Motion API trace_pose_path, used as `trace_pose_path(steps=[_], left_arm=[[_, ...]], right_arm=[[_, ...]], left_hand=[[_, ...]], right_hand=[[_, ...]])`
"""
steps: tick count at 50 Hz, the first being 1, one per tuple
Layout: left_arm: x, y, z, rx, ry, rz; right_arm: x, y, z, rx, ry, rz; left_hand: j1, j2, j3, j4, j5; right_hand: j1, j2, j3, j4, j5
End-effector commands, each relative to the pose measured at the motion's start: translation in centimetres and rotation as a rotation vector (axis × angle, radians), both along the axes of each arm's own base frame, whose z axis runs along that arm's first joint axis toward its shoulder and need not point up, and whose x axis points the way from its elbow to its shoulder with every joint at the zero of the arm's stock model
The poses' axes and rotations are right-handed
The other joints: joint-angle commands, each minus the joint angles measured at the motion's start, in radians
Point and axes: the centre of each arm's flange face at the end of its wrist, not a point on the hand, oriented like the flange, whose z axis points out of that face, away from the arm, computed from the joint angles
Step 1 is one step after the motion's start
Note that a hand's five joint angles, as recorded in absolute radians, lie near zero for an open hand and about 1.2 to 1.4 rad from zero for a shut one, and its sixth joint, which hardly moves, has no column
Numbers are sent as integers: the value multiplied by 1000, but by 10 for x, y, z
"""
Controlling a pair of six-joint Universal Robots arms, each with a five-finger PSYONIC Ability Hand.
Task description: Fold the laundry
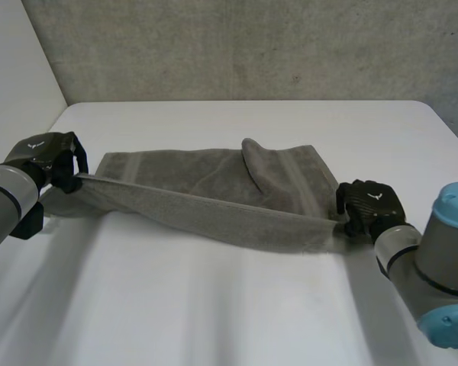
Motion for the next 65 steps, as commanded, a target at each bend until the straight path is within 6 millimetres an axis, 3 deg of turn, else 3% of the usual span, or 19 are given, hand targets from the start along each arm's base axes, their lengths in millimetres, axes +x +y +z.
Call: trace_pose_path(steps=[1, 7, 12, 18, 20, 21, 22, 23, 25, 28, 34, 36, 38, 43, 47, 53, 60, 63, 65], left_arm=[[1, 3, -4, 17, -2, -1], [1, 7, -9, 34, -4, -1], [2, 7, -11, 40, -5, 1], [6, 9, -13, 57, -11, 10], [6, 12, -16, 70, -16, 6], [7, 16, -16, 77, -19, 3], [7, 21, -11, 69, -18, 2], [7, 21, -11, 69, -18, 2], [8, 35, -2, 68, -18, -2], [9, 44, 1, 75, -20, -4], [16, 85, 7, 104, -138, -39], [18, 96, 6, 120, -198, -60], [20, 117, 2, 151, -307, -108], [22, 131, -6, 177, -386, -144], [22, 126, -6, 171, -389, -143], [19, 87, -4, 64, -367, -112], [-12, 24, -27, 28, -322, -160], [-18, 12, -34, 33, -318, -171], [-27, -11, -48, 45, -314, -183]], right_arm=[[-2, 11, -11, 85, -17, 99], [-2, 21, -15, 136, -16, 125], [-5, 18, -11, 124, -19, 115], [-28, -3, 24, 10, -25, 52], [-36, -9, 54, -92, 2, 64], [-36, -9, 54, -93, 2, 64], [-38, -8, 76, -153, 30, 85], [-38, -7, 76, -154, 31, 85], [-42, 6, 114, -197, 108, 143], [-51, 18, 137, -184, 213, 185], [-75, 31, 147, -101, 401, 214], [-83, 47, 144, 11, 537, 289], [-84, 56, 143, 66, 585, 345], [-81, 71, 146, 118, 640, 450], [-81, 55, 148, 79, 607, 418], [-81, 21, 129, 74, 579, 394], [-36, -16, 105, 62, 620, 402], [-25, -33, 92, 52, 632, 369], [-23, -43, 84, 45, 632, 344]], left_hand=[[209, 180, 181, 178, 197], [209, 180, 181, 178, 197], [209, 180, 181, 178, 197], [209, 180, 181, 178, 197], [209, 180, 181, 178, 197], [209, 180, 181, 178, 197], [209, 180, 181, 178, 197], [209, 180, 181, 178, 197], [209, 180, 181, 178, 197], [209, 180, 181, 178, 197], [209, 180, 181, 178, 197], [209, 180, 181, 178, 197], [209, 180, 181, 178, 197], [209, 180, 181, 178, 197], [209, 180, 181, 178, 197], [209, 180, 181, 178, 197], [209, 180, 181, 178, 197], [209, 180, 181, 178, 197], [209, 180, 181, 178, 197]], right_hand=[[33, 35, 38, 38, 56], [33, 35, 38, 38, 56], [350, 352, 355, 355, 373], [443, 445, 448, 448, 466], [443, 445, 448, 448, 466], [443, 445, 448, 448, 466], [443, 445, 448, 448, 466], [443, 445, 448, 448, 466], [443, 445, 448, 448, 466], [443, 445, 448, 448, 466], [443, 445, 448, 448, 466], [443, 445, 448, 448, 466], [443, 445, 448, 448, 466], [443, 445, 448, 448, 466], [443, 445, 448, 448, 466], [443, 445, 448, 448, 466], [443, 445, 448, 448, 466], [443, 445, 448, 448, 466], [443, 445, 448, 448, 466]])
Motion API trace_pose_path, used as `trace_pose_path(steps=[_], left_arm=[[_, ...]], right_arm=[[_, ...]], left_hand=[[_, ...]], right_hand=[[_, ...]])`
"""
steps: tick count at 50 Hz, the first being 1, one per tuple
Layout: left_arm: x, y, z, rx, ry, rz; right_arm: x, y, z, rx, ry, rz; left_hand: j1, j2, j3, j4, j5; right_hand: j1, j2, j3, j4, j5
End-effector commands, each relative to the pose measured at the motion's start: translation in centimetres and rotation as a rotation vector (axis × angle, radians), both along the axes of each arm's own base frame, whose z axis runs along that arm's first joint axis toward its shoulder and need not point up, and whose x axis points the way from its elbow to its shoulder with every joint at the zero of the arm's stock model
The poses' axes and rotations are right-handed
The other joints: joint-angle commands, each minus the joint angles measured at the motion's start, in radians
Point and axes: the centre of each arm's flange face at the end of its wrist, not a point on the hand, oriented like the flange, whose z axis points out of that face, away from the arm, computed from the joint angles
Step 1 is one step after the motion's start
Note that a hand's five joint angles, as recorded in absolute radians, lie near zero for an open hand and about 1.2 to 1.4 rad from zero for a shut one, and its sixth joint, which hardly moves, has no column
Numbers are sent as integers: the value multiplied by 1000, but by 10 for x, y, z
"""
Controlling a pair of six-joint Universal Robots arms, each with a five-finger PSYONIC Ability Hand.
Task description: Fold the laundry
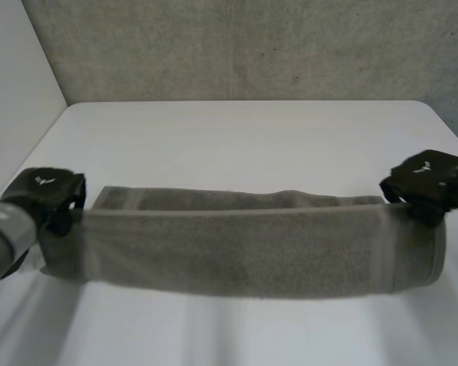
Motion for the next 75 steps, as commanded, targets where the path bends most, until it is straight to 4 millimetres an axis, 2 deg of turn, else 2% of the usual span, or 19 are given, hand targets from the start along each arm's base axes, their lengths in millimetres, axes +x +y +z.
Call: trace_pose_path(steps=[1, 8, 13, 14, 15, 16, 17, 18, 28, 34, 36, 41, 49, 58, 60, 61, 62, 69, 75], left_arm=[[-27, -51, -31, 26, 19, -42], [-47, -101, -54, -57, 33, -67], [-54, -115, -66, -68, 35, -75], [-55, -116, -70, -62, 34, -75], [-55, -116, -70, -62, 34, -75], [-56, -117, -73, -58, 32, -77], [-56, -117, -73, -58, 32, -77], [-55, -117, -76, -53, 28, -73], [-51, -100, -73, -26, 30, -70], [-42, -77, -51, -55, 37, -63], [-41, -70, -43, -74, 44, -63], [-35, -42, -25, -136, 130, -45], [-31, -30, -26, -201, 298, -15], [-30, -31, -27, -214, 318, -10], [-30, -31, -28, -213, 317, -8], [-30, -31, -27, -215, 318, -9], [-29, -31, -27, -215, 317, -7], [-30, -30, -26, -216, 319, -8], [-29, -28, -19, -238, 325, -10]], right_arm=[[28, -34, -29, -37, 26, -50], [37, -64, -53, -105, 16, -134], [38, -75, -60, -143, 3, -167], [39, -77, -61, -153, -4, -168], [39, -77, -61, -153, -4, -168], [40, -79, -63, -159, -8, -176], [39, -81, -66, -160, -10, -190], [39, -81, -66, -160, -10, -190], [35, -70, -42, -163, -127, -274], [29, -28, -29, -146, -192, -241], [26, -4, -36, -105, -199, -217], [16, 22, -60, -13, -180, -207], [-9, 38, -96, -8, -123, -238], [-22, 33, -111, -70, -128, -281], [-23, 28, -115, -94, -128, -282], [-23, 27, -115, -94, -128, -282], [-25, 24, -113, -115, -127, -292], [-52, -1, -98, -225, -103, -373], [-96, -29, -74, -361, 118, -419]], left_hand=[[189, 180, 180, 178, 187], [189, 180, 180, 178, 187], [87, 78, 78, 77, 86], [-231, -239, -239, -241, -232], [-234, -243, -243, -244, -235], [-716, -725, -725, -727, -718], [-721, -730, -730, -732, -722], [-1033, -1042, -1042, -1044, -1034], [-1033, -1042, -1042, -1044, -1034], [-1033, -1042, -1042, -1044, -1034], [-1033, -1042, -1042, -1044, -1034], [-1033, -1042, -1042, -1044, -1034], [-1033, -1042, -1042, -1044, -1034], [-1033, -1042, -1042, -1044, -1034], [-1033, -1042, -1042, -1044, -1034], [-1033, -1042, -1042, -1044, -1034], [-1033, -1042, -1042, -1044, -1034], [-1033, -1042, -1042, -1044, -1034], [-1033, -1042, -1042, -1044, -1034]], right_hand=[[63, 52, 55, 60, 35], [63, 52, 55, 60, 35], [63, 52, 55, 60, 35], [-156, -168, -165, -160, -185], [-159, -170, -167, -162, -188], [-737, -749, -746, -740, -766], [-1158, -1170, -1167, -1162, -1187], [-1158, -1170, -1167, -1162, -1187], [-1158, -1170, -1167, -1162, -1187], [-1158, -1170, -1167, -1162, -1187], [-1158, -1170, -1167, -1162, -1187], [-1158, -1170, -1167, -1162, -1187], [-1133, -1145, -1142, -1137, -1162], [-722, -734, -731, -726, -751], [-253, -265, -261, -256, -282], [-250, -262, -258, -253, -279], [60, 48, 52, 57, 31], [63, 52, 55, 60, 35], [63, 52, 55, 60, 35]])
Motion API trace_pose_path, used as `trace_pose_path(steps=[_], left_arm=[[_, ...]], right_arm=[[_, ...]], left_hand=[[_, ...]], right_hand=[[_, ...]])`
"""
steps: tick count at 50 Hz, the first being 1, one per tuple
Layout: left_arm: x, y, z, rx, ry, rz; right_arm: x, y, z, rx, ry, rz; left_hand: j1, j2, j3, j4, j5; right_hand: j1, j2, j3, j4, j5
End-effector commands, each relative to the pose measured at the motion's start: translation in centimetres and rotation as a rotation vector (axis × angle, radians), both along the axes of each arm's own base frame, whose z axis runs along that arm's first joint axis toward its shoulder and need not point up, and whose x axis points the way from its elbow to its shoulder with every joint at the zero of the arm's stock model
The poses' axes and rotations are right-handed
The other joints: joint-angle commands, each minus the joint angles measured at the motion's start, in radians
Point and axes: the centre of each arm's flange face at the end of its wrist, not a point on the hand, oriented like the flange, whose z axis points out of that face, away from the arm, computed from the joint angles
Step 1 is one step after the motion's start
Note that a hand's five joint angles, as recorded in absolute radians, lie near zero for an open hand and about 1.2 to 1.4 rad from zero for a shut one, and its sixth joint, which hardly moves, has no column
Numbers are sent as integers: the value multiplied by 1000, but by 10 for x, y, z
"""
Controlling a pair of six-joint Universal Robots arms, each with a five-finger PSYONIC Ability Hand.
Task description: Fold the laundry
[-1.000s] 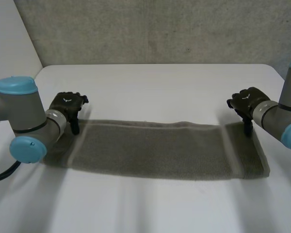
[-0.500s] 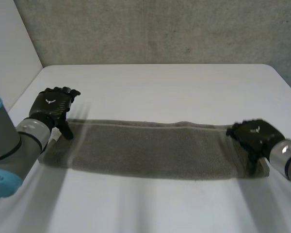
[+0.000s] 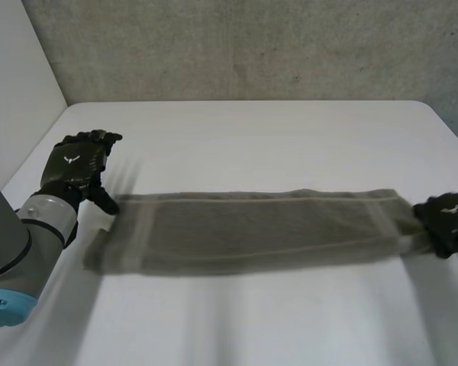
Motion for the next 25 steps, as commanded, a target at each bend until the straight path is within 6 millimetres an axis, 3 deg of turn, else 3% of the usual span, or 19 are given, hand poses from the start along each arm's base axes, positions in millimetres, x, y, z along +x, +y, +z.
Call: trace_pose_path(steps=[1, 5, 6, 7, 9, 10, 12, 13, 15, 16, 18, 19, 21, 22, 23, 24, 25], left_arm=[[0, 1, 8, -24, 7, 1], [1, 1, 11, -32, 10, 3], [1, 1, 12, -34, 11, 4], [1, 1, 12, -34, 11, 4], [2, 1, 12, -35, 11, 7], [2, 1, 12, -35, 11, 7], [2, 1, 13, -35, 12, 8], [2, 1, 13, -35, 12, 8], [2, 2, 12, -32, 10, 7], [2, 2, 11, -29, 10, 6], [3, 3, 10, -26, 9, 7], [3, 3, 10, -26, 9, 7], [3, 3, 9, -25, 9, 7], [3, 4, 8, -20, 8, 7], [3, 4, 8, -20, 8, 6], [3, 4, 8, -20, 8, 6], [2, 5, 7, -19, 6, 4]], right_arm=[[-52, -32, 31, -100, 277, -109], [-56, -44, 49, -145, 348, -155], [-38, -45, 60, -185, 339, -127], [-38, -45, 60, -186, 339, -127], [25, -37, 88, -300, 281, 8], [25, -37, 88, -300, 281, 8], [86, -15, 110, -389, 193, 164], [86, -15, 111, -389, 192, 165], [140, 19, 121, -431, 105, 328], [141, 19, 121, -431, 105, 329], [204, 71, 105, -406, 53, 553], [204, 71, 105, -405, 53, 554], [250, 129, 73, -341, 54, 756], [251, 129, 73, -341, 54, 757], [262, 149, 58, -308, 60, 819], [262, 150, 58, -307, 60, 819], [268, 160, 42, -274, 70, 855]], left_hand=[[1, 9, 8, 9, -31], [1, 9, 8, 9, -31], [1, 9, 8, 9, -31], [1, 9, 8, 9, -31], [1, 9, 8, 9, -31], [1, 9, 8, 9, -31], [1, 9, 8, 9, -31], [1, 9, 8, 9, -31], [1, 9, 8, 9, -31], [1, 9, 8, 9, -31], [1, 9, 8, 9, -31], [1, 9, 8, 9, -31], [1, 9, 8, 9, -31], [1, 9, 8, 9, -31], [1, 9, 8, 9, -31], [1, 9, 8, 9, -31], [1, 9, 8, 9, -31]], right_hand=[[77, 85, 57, 59, 71], [77, 85, 57, 59, 71], [77, 85, 57, 59, 71], [77, 85, 57, 59, 71], [77, 85, 57, 59, 71], [77, 85, 57, 59, 71], [77, 85, 57, 59, 71], [77, 85, 57, 59, 71], [77, 85, 57, 59, 71], [77, 85, 57, 59, 71], [77, 85, 57, 59, 71], [77, 85, 57, 59, 71], [77, 85, 57, 59, 71], [77, 85, 57, 59, 71], [77, 85, 57, 59, 71], [77, 85, 57, 59, 71], [77, 85, 57, 59, 71]])
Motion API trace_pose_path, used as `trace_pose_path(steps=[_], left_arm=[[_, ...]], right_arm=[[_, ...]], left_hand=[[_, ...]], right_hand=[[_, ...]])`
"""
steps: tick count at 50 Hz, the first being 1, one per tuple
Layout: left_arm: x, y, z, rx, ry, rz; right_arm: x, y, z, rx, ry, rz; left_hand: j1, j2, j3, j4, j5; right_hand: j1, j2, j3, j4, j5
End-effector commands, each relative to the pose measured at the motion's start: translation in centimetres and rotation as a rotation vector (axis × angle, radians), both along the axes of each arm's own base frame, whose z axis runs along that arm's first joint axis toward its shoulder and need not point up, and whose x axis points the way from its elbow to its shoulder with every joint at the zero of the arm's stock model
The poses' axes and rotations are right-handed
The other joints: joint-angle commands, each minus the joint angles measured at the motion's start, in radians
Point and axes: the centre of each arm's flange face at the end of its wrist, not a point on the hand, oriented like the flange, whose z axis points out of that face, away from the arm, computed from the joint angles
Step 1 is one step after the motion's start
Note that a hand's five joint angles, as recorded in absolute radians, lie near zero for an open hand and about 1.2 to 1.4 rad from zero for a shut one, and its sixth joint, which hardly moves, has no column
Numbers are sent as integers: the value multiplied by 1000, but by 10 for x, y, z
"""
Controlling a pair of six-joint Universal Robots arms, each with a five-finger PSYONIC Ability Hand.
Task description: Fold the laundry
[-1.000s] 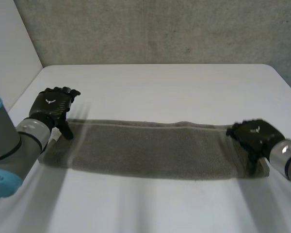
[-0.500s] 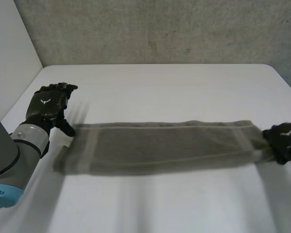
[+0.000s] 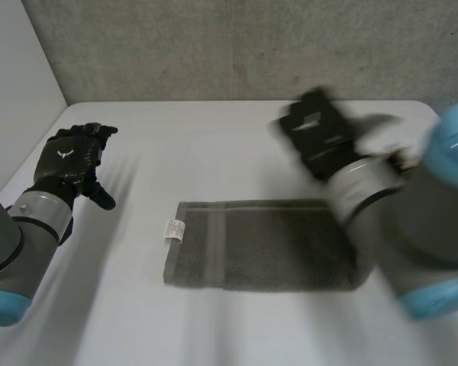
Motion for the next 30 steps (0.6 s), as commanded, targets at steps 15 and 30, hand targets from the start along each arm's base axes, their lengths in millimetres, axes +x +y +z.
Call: trace_pose_path(steps=[15, 30], left_arm=[[-3, 5, -7, 15, -7, -12], [-5, 6, -11, 28, -10, -18]], right_arm=[[33, 71, -73, 303, -20, 151], [-82, 19, -119, 641, -120, -156]], left_hand=[[1, 9, 8, 9, -31], [1, 9, 8, 9, -31]], right_hand=[[-1148, -1145, -1168, -1163, -1154], [-909, -906, -929, -924, -914]])
